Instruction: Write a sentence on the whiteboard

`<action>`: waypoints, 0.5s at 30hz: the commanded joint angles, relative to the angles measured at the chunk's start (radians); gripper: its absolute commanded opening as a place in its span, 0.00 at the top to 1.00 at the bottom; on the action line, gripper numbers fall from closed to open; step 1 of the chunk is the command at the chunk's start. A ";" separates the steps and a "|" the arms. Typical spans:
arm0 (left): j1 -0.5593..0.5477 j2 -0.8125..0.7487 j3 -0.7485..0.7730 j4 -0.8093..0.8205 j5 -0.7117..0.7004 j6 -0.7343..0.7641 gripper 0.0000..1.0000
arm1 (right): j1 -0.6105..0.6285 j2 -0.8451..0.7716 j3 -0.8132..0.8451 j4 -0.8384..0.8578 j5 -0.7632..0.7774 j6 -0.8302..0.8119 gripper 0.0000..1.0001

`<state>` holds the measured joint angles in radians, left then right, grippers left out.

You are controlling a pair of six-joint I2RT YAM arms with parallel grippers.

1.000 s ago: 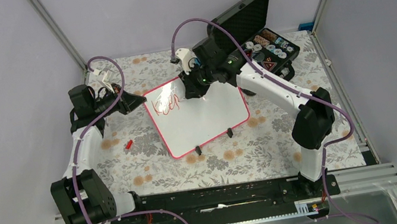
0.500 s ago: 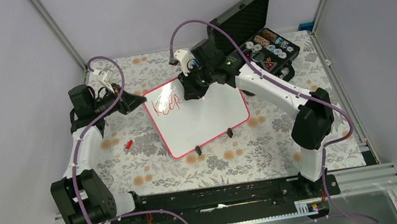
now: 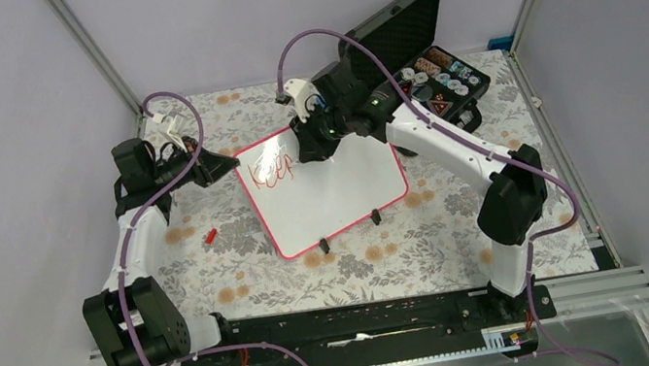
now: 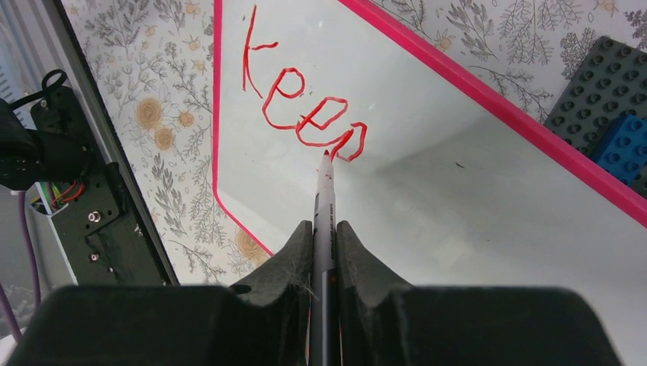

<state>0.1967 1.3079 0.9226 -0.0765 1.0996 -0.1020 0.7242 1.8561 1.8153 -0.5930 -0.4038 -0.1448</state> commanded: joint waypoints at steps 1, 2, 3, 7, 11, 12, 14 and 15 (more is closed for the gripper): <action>-0.018 -0.017 0.002 0.010 0.003 0.038 0.99 | 0.010 -0.078 0.034 0.012 -0.033 0.014 1.00; -0.018 -0.016 0.006 0.001 0.004 0.043 0.99 | 0.010 -0.084 0.033 0.012 -0.035 0.014 1.00; -0.018 -0.016 0.007 -0.003 0.004 0.044 0.98 | 0.010 -0.090 0.033 0.008 -0.035 0.014 1.00; -0.017 -0.019 0.011 -0.013 0.001 0.046 0.92 | 0.007 -0.108 0.033 0.001 -0.030 0.011 1.00; -0.017 -0.015 0.023 -0.043 -0.004 0.056 0.83 | -0.007 -0.123 0.032 0.000 -0.028 0.006 1.00; -0.018 -0.014 0.027 -0.053 -0.003 0.061 0.81 | -0.011 -0.127 0.030 -0.001 -0.028 0.005 1.00; -0.018 -0.015 0.030 -0.062 0.001 0.067 0.75 | -0.020 -0.137 0.022 -0.001 -0.028 0.000 1.00; -0.018 -0.016 0.030 -0.064 0.003 0.070 0.73 | -0.024 -0.141 0.018 0.000 -0.029 -0.002 1.00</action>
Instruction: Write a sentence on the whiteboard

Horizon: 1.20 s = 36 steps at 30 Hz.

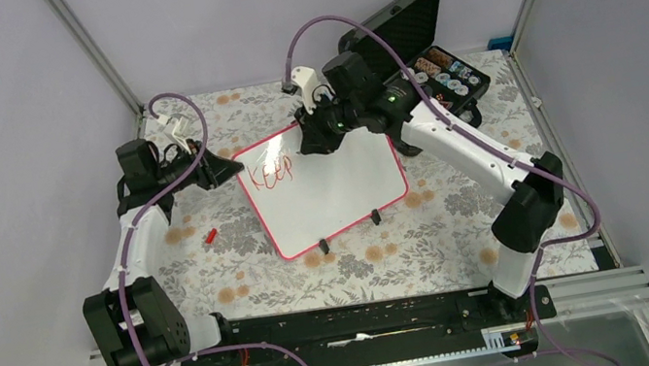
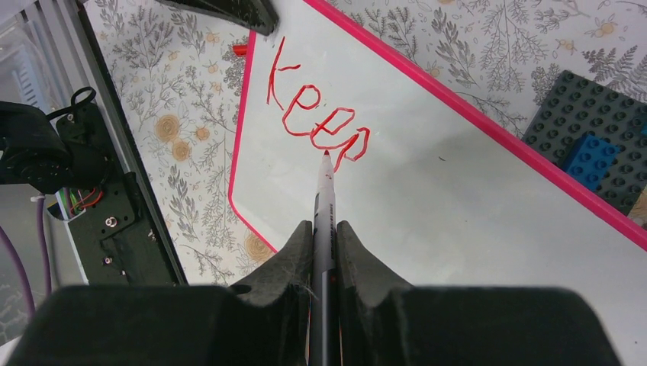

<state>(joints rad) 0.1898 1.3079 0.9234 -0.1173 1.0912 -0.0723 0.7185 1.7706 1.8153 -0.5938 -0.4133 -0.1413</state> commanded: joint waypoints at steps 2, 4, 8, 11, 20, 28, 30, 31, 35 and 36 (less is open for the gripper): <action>-0.011 -0.019 0.029 -0.030 0.023 0.046 0.67 | -0.026 -0.063 0.006 0.001 -0.020 -0.010 1.00; -0.010 -0.020 0.029 -0.038 0.034 0.050 0.63 | -0.036 -0.069 -0.004 0.002 -0.021 -0.013 1.00; -0.008 -0.025 0.024 -0.054 0.058 0.062 0.57 | -0.057 -0.081 -0.021 0.002 -0.024 -0.019 1.00; -0.009 -0.029 0.022 -0.079 0.061 0.085 0.54 | -0.078 -0.089 -0.037 0.003 -0.031 -0.024 1.00; -0.011 -0.023 0.015 -0.109 0.080 0.118 0.53 | -0.100 -0.113 -0.097 0.042 -0.054 -0.049 1.00; -0.012 -0.009 0.020 -0.110 0.082 0.118 0.56 | -0.100 -0.086 -0.093 0.067 -0.059 -0.042 1.00; -0.012 -0.009 0.019 -0.110 0.080 0.119 0.57 | -0.097 -0.079 -0.089 0.079 -0.063 -0.037 1.00; -0.012 -0.007 0.019 -0.110 0.079 0.120 0.58 | -0.095 -0.073 -0.086 0.080 -0.063 -0.035 1.00; -0.013 -0.001 0.020 -0.108 0.070 0.119 0.64 | -0.078 -0.048 -0.079 0.080 -0.048 -0.039 1.00; -0.014 0.001 0.020 -0.108 0.069 0.120 0.66 | -0.075 -0.044 -0.079 0.079 -0.046 -0.040 1.00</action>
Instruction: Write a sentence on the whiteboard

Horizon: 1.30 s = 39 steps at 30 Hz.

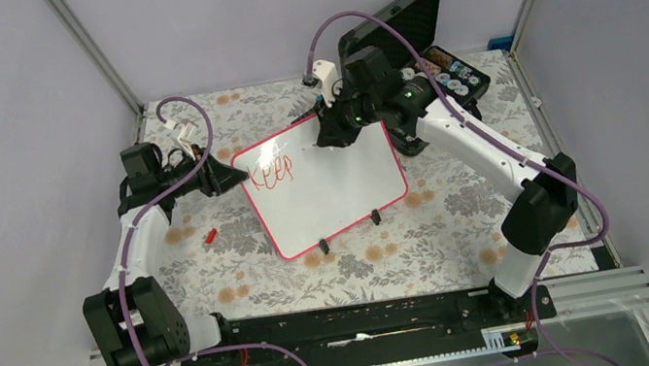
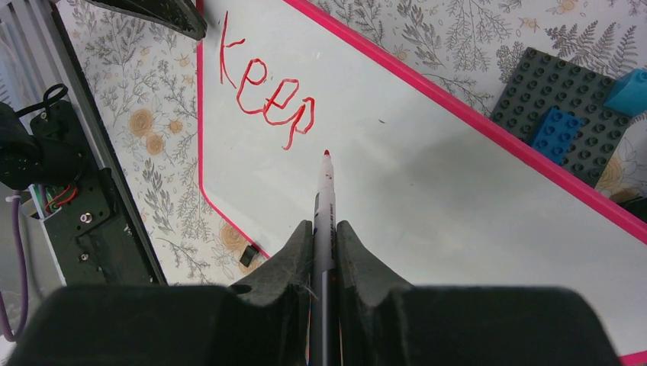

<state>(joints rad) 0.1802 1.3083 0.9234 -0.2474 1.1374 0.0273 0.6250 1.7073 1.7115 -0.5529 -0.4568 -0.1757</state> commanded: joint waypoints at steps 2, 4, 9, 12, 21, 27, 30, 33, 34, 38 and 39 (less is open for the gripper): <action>-0.005 0.002 0.022 0.023 0.021 0.020 0.72 | 0.020 0.023 0.024 0.039 0.004 -0.010 1.00; -0.004 0.001 0.020 0.024 0.016 0.020 0.77 | 0.021 0.025 0.020 0.038 0.008 -0.011 1.00; -0.004 0.002 0.020 0.028 0.000 0.018 0.89 | 0.027 0.024 0.007 0.040 0.008 -0.011 1.00; -0.004 0.005 0.020 0.028 -0.006 0.019 0.94 | 0.028 0.025 0.004 0.040 0.008 -0.013 1.00; -0.004 0.001 0.019 0.030 -0.019 0.021 1.00 | 0.033 0.010 -0.012 0.038 -0.011 0.001 1.00; -0.006 0.003 0.016 0.030 -0.020 0.028 1.00 | 0.034 0.007 -0.020 0.038 -0.013 0.001 1.00; -0.005 0.003 0.015 0.030 -0.019 0.028 1.00 | 0.035 0.005 -0.013 0.036 -0.011 0.000 1.00; -0.005 0.000 0.017 0.030 -0.019 0.030 1.00 | 0.034 0.008 0.001 0.025 -0.010 -0.003 1.00; -0.006 0.000 0.017 0.030 -0.020 0.029 1.00 | 0.033 0.007 0.003 0.023 -0.011 -0.001 1.00; -0.006 -0.001 0.017 0.031 -0.021 0.032 1.00 | 0.032 0.008 0.012 0.014 -0.010 -0.001 1.00; -0.005 -0.001 0.017 0.030 -0.021 0.033 1.00 | 0.033 0.008 0.012 0.013 -0.011 -0.002 1.00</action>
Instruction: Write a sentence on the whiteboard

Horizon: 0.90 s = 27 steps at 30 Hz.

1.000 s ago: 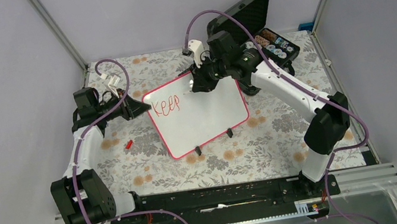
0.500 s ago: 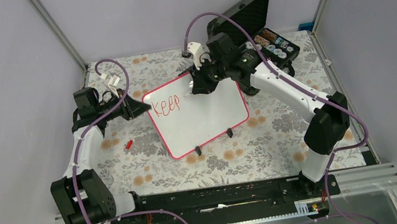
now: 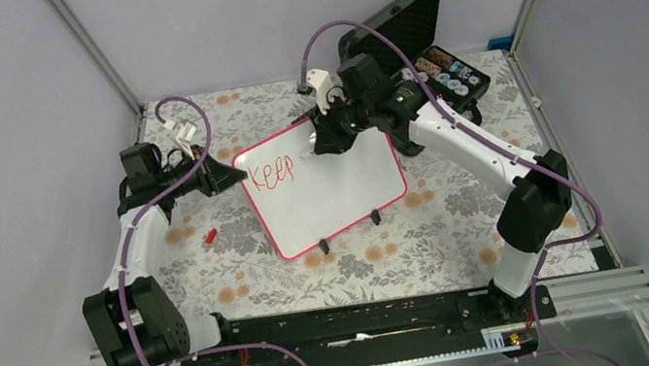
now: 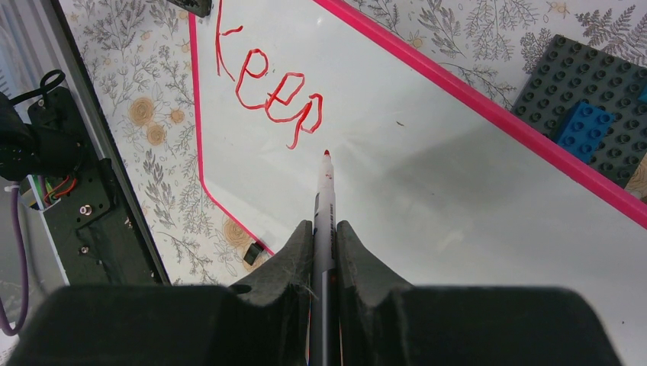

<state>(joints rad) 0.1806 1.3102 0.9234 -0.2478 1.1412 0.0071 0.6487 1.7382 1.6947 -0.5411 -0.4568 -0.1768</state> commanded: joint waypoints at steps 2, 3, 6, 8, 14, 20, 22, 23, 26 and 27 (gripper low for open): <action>-0.007 -0.005 0.016 0.030 -0.024 0.054 1.00 | 0.009 -0.021 0.032 0.001 -0.007 -0.002 1.00; -0.008 -0.006 0.016 0.030 -0.024 0.054 1.00 | 0.007 -0.022 0.034 0.000 -0.005 -0.004 1.00; -0.008 -0.007 0.015 0.031 -0.024 0.056 1.00 | 0.002 -0.019 0.038 0.001 -0.008 -0.004 1.00; -0.008 -0.009 0.014 0.031 -0.023 0.056 1.00 | 0.000 -0.017 0.041 0.002 -0.010 -0.003 1.00; -0.010 -0.011 0.014 0.030 -0.023 0.057 1.00 | -0.002 -0.010 0.041 0.004 -0.016 -0.001 1.00; -0.011 -0.012 0.013 0.030 -0.023 0.062 1.00 | -0.002 -0.012 0.030 0.014 -0.004 -0.002 1.00; -0.012 -0.014 0.012 0.030 -0.022 0.060 1.00 | -0.002 -0.011 0.032 0.019 0.002 -0.001 1.00; -0.011 -0.013 0.012 0.030 -0.023 0.060 1.00 | -0.002 -0.010 0.035 0.019 0.001 -0.001 1.00; -0.012 -0.013 0.011 0.030 -0.023 0.062 1.00 | -0.001 -0.001 0.045 0.018 0.004 0.000 1.00; -0.012 -0.014 0.012 0.030 -0.023 0.062 1.00 | -0.001 0.001 0.051 0.019 0.006 0.000 1.00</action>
<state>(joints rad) 0.1802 1.3102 0.9234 -0.2478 1.1412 0.0078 0.6479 1.7382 1.6970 -0.5404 -0.4561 -0.1768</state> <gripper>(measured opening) 0.141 0.189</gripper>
